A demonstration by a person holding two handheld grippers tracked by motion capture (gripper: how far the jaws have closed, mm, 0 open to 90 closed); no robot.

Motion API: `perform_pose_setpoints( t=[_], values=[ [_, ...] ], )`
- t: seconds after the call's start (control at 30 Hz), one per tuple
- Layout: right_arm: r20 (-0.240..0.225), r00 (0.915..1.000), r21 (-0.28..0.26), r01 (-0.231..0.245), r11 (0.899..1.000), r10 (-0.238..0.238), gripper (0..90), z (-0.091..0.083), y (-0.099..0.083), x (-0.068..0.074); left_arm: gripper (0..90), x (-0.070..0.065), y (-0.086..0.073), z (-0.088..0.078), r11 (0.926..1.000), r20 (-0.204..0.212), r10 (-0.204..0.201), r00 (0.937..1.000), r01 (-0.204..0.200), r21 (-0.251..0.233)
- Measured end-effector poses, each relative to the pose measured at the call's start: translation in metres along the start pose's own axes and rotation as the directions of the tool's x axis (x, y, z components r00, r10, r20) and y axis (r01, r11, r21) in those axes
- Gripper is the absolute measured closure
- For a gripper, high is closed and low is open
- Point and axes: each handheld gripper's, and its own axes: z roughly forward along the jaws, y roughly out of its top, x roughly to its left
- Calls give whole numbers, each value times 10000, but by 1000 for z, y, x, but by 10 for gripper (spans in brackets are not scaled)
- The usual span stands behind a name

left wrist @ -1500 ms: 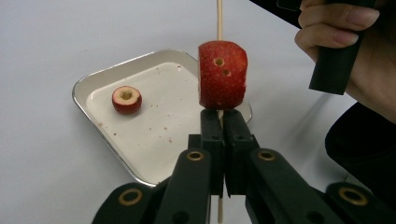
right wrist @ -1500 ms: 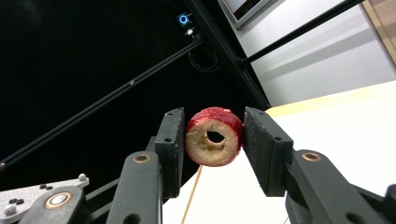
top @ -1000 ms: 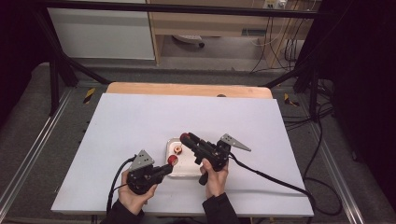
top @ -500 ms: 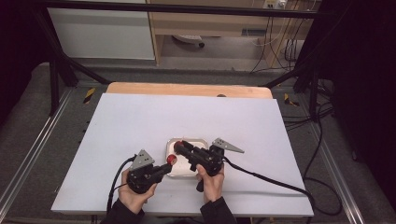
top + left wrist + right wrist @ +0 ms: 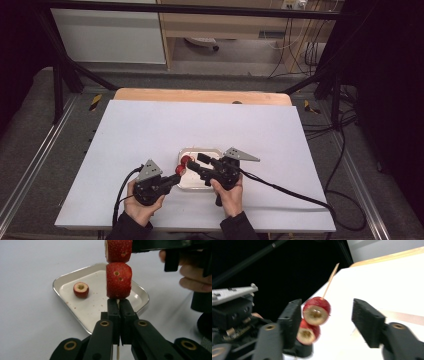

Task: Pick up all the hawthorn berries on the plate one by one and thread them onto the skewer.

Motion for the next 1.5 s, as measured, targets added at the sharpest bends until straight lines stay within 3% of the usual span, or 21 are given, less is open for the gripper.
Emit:
perform_pose_setpoints(
  t=[0.23, 0.37, 0.47, 0.63, 0.7, 0.77, 0.87, 0.9, 1.0, 1.2, 1.3, 1.5],
  values=[
    [814, 9938, 1219, 650, 9904, -753, 179, -13, 11, -17, 884, 9, -3, -4, 9994, -191, 314, 9993, -311, 148],
    [1367, 9793, 2350, 1143, 9653, -1492, 124, -13, 13, -26, 884, 14, -5, -7, 9984, -251, 496, 9985, -489, 272],
    [1412, 9729, 2879, 1366, 9479, -1831, 104, -13, 15, -30, 883, 18, -8, -9, 9980, -243, 549, 9982, -541, 325],
    [1470, 9571, 4133, 1699, 8946, -2497, 89, -13, 20, -38, 882, 27, -12, -14, 9973, -298, 587, 9978, -573, 462],
    [1481, 9568, 4372, 1635, 8844, -2501, 88, -13, 22, -40, 882, 30, -13, -16, 9971, -303, 597, 9978, -582, 483],
    [1506, 9530, 4689, 1651, 8677, -2627, 87, -11, 26, -40, 882, 33, -14, -18, 9966, -354, 643, 9973, -624, 541],
    [1421, 9451, 5334, 1773, 8271, -2942, 74, -4, 33, -37, 882, 36, -16, -20, 9957, -373, 718, 9967, -694, 615],
    [1411, 9417, 5602, 1785, 8089, -3054, 63, 0, 35, -35, 882, 37, -16, -21, 9958, -383, 720, 9967, -697, 599],
    [1474, 9306, 6008, 1848, 7777, -3350, 51, 11, 40, -31, 882, 40, -17, -23, 9959, -402, 691, 9968, -666, 613],
    [1543, 9258, 6374, 1736, 7507, -3451, 37, 31, 47, -29, 883, 45, -19, -25, 9955, -447, 672, 9967, -640, 702],
    [1650, 9271, 6434, 1574, 7492, -3365, 37, 40, 49, -30, 882, 48, -20, -26, 9958, -471, 619, 9970, -584, 707],
    [1720, 9297, 6693, 1324, 7311, -3258, 57, 56, 53, -33, 882, 52, -20, -28, 9962, -510, 553, 9972, -516, 695]
  ],
)
